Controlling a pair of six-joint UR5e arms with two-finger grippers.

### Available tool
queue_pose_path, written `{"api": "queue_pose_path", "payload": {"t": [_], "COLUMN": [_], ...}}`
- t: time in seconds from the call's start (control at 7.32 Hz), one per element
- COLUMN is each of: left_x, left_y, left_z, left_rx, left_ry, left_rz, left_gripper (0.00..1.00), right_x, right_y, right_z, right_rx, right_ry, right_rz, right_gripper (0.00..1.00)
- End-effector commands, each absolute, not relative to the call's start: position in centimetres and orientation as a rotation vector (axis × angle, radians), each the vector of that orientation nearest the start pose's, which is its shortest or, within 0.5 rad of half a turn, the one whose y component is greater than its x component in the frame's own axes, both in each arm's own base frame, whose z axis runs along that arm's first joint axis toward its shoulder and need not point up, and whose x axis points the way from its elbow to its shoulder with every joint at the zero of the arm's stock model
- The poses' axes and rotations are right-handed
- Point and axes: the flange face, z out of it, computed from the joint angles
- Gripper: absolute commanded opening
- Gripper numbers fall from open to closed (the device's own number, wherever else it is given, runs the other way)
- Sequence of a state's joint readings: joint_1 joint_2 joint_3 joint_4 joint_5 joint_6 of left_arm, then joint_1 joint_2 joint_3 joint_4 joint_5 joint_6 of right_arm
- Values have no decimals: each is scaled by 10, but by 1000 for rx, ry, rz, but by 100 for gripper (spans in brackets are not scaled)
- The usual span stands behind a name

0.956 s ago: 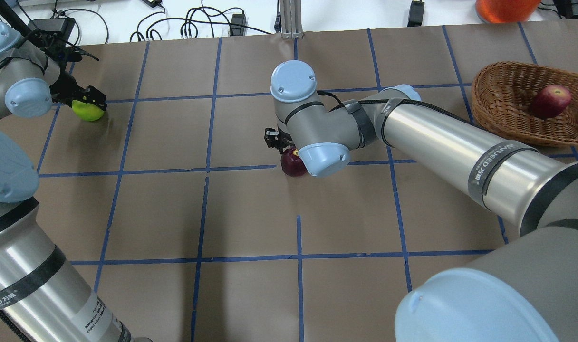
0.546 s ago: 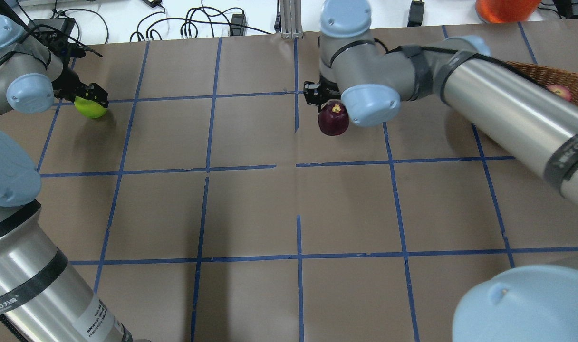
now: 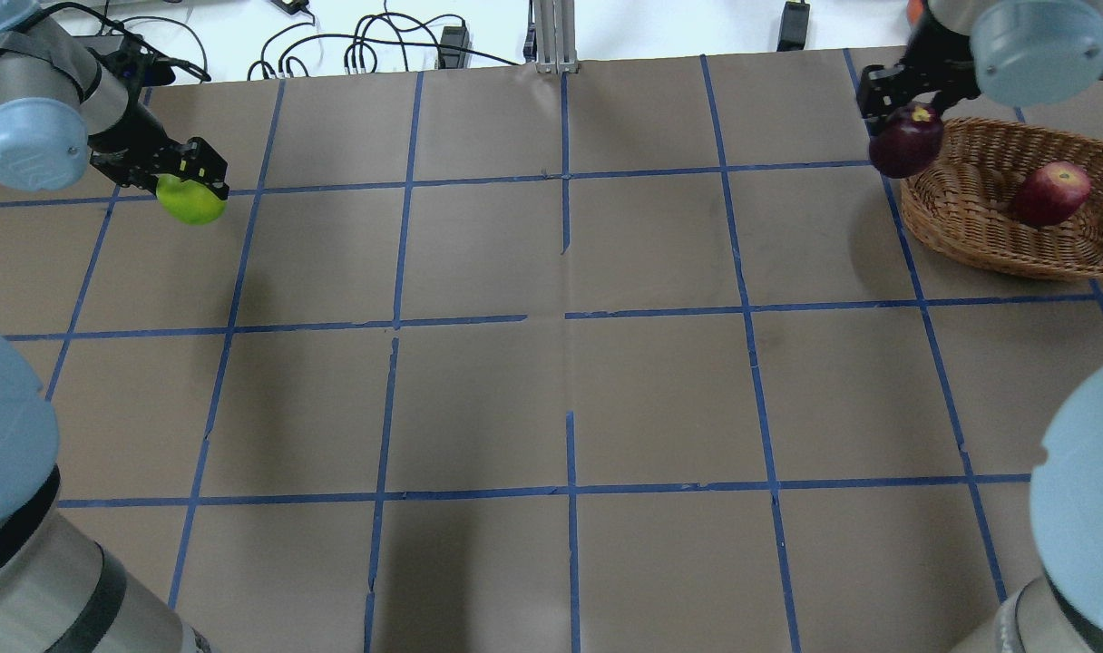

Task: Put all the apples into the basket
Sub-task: 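Carry the dark apple into the basket while the left gripper grasps the green apple, then carry the green apple to the table middle and release it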

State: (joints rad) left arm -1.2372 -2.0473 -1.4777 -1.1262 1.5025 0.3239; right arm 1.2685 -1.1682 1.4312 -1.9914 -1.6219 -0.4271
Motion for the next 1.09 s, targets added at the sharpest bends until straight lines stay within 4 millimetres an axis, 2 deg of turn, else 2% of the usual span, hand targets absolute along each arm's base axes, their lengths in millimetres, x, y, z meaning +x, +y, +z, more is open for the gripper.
{"api": "queue_pose_path", "payload": {"t": [0.0, 0.14, 0.27, 0.41, 0.55, 0.68, 0.96], "left_x": [-33, -88, -138, -183, -231, -279, -325], "left_y": [-647, -632, -619, -611, -597, -585, -571], "left_z": [328, 321, 313, 301, 284, 271, 225], "left_rx": [-206, -291, -366, -464, -466, -361, -258], "left_ry": [3194, 3203, 3197, 3186, 3183, 3202, 3246], "left_rz": [-126, -91, -71, -48, 0, -29, 89], "left_gripper": [35, 35, 35, 35, 35, 35, 36], "right_x": [-220, -234, -245, -260, -265, -260, -238], "right_y": [-665, -671, -664, -660, -659, -661, -665], "right_z": [339, 312, 302, 296, 302, 308, 325], "right_rx": [-351, -414, -387, -348, -342, -350, -385], "right_ry": [3274, 3278, 3269, 3251, 3259, 3265, 3253], "right_rz": [-240, -200, -157, -160, -168, -179, -186], "right_gripper": [0, 0, 23, 99, 100, 100, 100]}}
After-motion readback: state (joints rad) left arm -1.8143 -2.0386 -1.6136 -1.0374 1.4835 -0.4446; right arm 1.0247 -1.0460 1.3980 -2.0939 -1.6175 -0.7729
